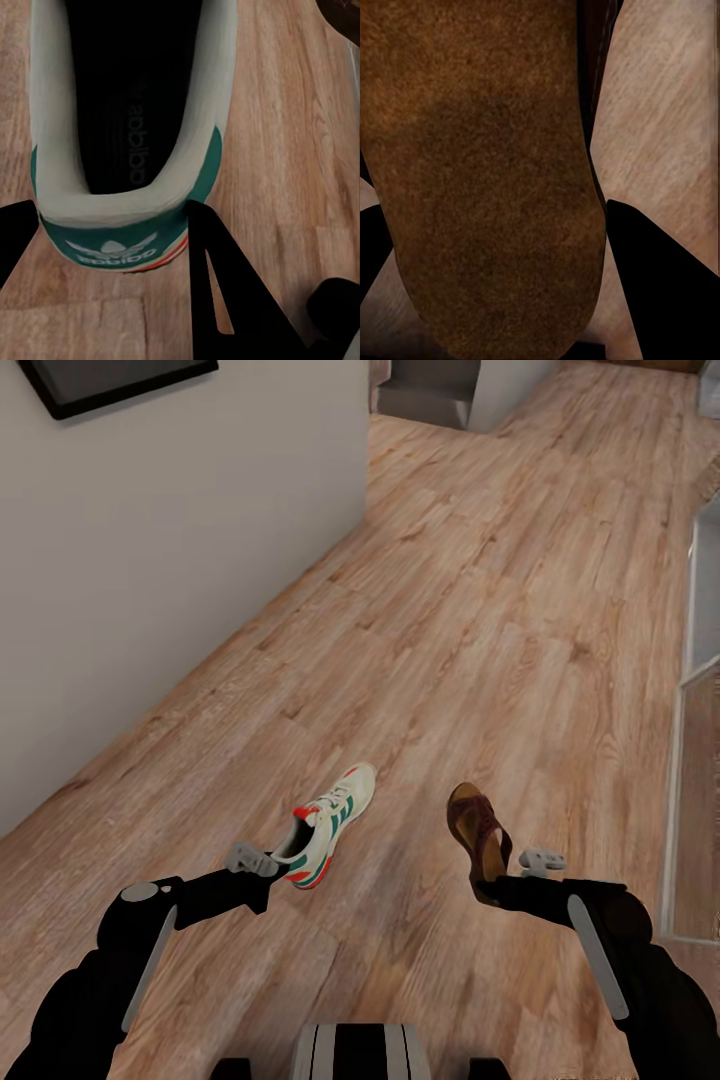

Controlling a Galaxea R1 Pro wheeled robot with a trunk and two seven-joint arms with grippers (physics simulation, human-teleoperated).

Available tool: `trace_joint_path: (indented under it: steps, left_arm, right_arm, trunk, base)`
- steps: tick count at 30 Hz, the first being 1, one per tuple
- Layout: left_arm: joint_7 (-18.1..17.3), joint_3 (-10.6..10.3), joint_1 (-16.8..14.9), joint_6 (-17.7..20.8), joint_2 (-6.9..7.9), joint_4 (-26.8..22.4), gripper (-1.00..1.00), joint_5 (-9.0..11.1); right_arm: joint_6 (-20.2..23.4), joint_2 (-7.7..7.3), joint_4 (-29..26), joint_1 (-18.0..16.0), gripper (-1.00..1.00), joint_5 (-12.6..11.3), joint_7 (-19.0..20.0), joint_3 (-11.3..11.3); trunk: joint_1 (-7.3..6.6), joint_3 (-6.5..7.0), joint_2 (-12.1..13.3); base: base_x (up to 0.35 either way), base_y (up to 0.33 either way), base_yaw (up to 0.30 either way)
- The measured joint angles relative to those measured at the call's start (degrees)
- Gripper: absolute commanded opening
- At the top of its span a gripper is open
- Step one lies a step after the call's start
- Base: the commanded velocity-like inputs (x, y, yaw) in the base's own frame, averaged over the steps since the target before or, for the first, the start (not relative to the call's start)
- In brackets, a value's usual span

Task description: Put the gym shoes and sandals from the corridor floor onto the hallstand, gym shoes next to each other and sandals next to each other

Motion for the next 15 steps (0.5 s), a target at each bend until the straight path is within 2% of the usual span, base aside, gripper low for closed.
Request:
trace_joint_path:
  steps: [10, 15]
  left_arm:
    - [0.11, 0.21, 0.0, 0.01, 0.01, 0.07, -1.0, -0.03]
    - [0.14, 0.23, 0.0, 0.0, 0.01, 0.08, -1.0, -0.05]
  right_arm:
    - [0.0, 0.09, 0.17, 0.0, -1.0, 0.58, -0.14, 0.17]
    - [0.0, 0.09, 0.15, 0.0, -1.0, 0.6, -0.08, 0.18]
  trunk:
    - [0.0, 0.83, 0.0]
    - [-0.03, 1.25, 0.0]
  base:
    - [0.01, 0.0, -0.129]
    - [0.211, 0.0, -0.119]
